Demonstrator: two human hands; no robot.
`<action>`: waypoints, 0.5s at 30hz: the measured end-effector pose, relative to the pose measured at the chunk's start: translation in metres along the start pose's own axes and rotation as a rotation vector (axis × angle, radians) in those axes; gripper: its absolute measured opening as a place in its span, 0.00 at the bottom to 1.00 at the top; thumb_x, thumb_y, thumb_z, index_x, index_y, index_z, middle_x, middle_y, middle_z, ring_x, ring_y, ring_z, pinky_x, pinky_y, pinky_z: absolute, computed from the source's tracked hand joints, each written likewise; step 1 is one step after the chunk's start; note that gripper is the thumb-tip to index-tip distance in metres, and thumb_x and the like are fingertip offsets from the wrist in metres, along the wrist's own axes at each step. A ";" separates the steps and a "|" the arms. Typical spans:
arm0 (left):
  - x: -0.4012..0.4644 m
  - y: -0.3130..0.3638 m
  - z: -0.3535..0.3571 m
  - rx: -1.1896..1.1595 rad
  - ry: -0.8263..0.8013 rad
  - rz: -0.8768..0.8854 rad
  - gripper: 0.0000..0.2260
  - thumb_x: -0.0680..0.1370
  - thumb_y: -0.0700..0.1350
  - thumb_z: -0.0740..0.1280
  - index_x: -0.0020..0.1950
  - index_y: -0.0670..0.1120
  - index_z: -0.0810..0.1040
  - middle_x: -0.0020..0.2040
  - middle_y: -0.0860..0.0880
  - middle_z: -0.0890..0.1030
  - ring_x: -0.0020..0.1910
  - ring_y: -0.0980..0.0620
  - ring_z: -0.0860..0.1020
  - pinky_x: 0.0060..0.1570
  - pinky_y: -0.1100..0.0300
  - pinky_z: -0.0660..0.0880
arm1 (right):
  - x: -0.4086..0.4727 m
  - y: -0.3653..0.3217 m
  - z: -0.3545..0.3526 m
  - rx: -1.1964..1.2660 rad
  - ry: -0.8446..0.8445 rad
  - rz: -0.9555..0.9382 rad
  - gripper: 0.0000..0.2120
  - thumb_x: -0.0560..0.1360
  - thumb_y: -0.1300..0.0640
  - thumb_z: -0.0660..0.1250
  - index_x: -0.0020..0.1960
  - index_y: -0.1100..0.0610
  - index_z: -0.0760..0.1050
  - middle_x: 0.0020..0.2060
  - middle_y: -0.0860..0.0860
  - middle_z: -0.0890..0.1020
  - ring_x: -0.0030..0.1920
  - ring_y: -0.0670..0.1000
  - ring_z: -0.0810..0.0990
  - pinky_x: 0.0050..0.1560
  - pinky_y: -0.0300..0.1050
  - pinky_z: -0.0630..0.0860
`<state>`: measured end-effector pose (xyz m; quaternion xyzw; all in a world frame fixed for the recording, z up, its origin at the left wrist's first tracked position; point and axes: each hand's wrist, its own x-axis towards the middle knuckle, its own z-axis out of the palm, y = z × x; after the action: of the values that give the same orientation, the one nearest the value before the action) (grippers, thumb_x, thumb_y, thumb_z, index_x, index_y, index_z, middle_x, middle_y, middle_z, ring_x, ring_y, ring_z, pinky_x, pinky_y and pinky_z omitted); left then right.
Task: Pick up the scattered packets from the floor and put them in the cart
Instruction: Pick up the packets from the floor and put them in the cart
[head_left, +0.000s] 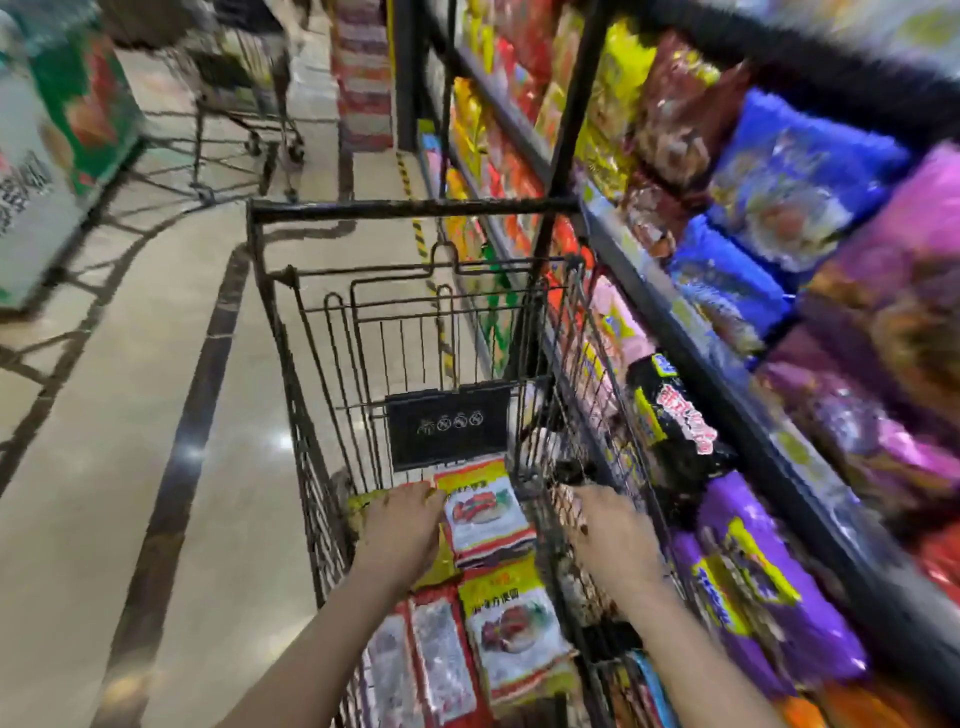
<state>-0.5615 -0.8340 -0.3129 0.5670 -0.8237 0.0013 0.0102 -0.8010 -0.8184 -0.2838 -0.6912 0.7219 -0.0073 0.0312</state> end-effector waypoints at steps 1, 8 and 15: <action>-0.006 0.003 -0.008 0.004 0.035 0.068 0.24 0.44 0.46 0.81 0.39 0.48 0.82 0.33 0.49 0.81 0.29 0.48 0.80 0.26 0.56 0.77 | -0.022 0.003 -0.008 -0.021 0.055 0.034 0.21 0.53 0.55 0.80 0.44 0.55 0.81 0.36 0.53 0.81 0.36 0.57 0.82 0.30 0.50 0.78; -0.068 0.073 -0.078 -0.046 0.204 0.502 0.10 0.63 0.48 0.65 0.40 0.45 0.81 0.34 0.46 0.79 0.31 0.44 0.80 0.27 0.56 0.77 | -0.207 0.024 -0.079 0.004 0.096 0.418 0.20 0.65 0.50 0.73 0.55 0.56 0.78 0.49 0.56 0.81 0.51 0.60 0.80 0.45 0.51 0.78; -0.165 0.244 -0.136 -0.115 0.405 1.032 0.16 0.62 0.49 0.61 0.49 0.49 0.74 0.40 0.48 0.80 0.35 0.46 0.80 0.33 0.53 0.77 | -0.441 0.054 -0.123 -0.183 0.244 0.817 0.28 0.40 0.49 0.82 0.35 0.53 0.76 0.28 0.51 0.76 0.27 0.53 0.78 0.20 0.44 0.71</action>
<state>-0.7288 -0.5911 -0.1779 0.0771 -0.9748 0.0702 0.1974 -0.8432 -0.3796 -0.1490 -0.3428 0.9322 -0.0122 -0.1153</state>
